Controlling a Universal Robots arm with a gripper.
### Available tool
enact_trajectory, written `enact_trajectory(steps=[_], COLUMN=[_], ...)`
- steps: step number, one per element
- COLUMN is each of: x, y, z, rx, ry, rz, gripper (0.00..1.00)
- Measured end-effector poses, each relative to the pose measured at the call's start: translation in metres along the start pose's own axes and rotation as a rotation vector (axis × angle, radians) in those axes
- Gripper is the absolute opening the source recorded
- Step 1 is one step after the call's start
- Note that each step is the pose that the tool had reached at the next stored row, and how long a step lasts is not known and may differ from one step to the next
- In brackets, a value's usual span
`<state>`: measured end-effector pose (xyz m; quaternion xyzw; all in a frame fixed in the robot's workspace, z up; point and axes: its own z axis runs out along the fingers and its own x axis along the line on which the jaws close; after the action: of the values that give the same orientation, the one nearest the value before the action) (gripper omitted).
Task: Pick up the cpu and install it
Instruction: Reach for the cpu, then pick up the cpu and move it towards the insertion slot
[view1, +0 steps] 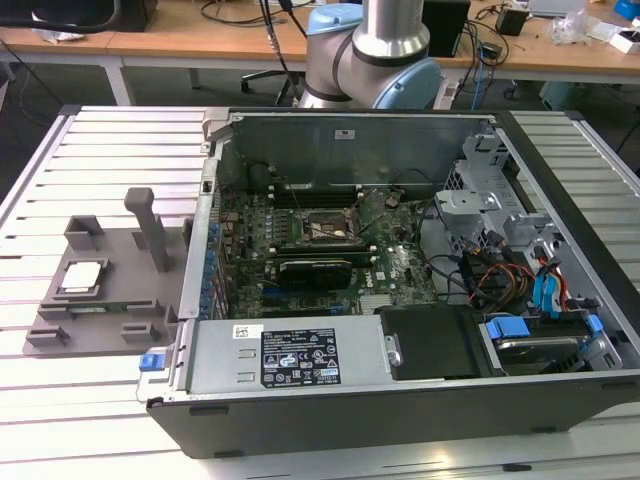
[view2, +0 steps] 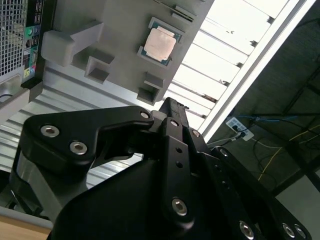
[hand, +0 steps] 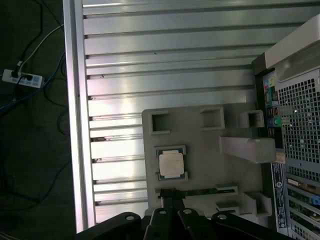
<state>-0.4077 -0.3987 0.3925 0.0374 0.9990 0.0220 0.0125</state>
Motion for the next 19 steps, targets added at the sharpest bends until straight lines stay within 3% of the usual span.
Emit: enact_trajectory(steps=[14, 15, 16, 17, 19], x=[0.0005, 0.0006, 0.0006, 0.0006, 0.0006], y=[0.0000, 0.0000, 0.0000, 0.0000, 0.0000], z=[0.0000, 0.0000, 0.0000, 0.0000, 0.0000], rx=[0.0000, 0.0000, 0.0000, 0.0000, 0.0000], ry=[0.0000, 0.0001, 0.0001, 0.0001, 0.0001], rz=[0.000, 0.000, 0.000, 0.000, 0.000], gripper=[0.11, 0.17, 0.29, 0.29, 0.42])
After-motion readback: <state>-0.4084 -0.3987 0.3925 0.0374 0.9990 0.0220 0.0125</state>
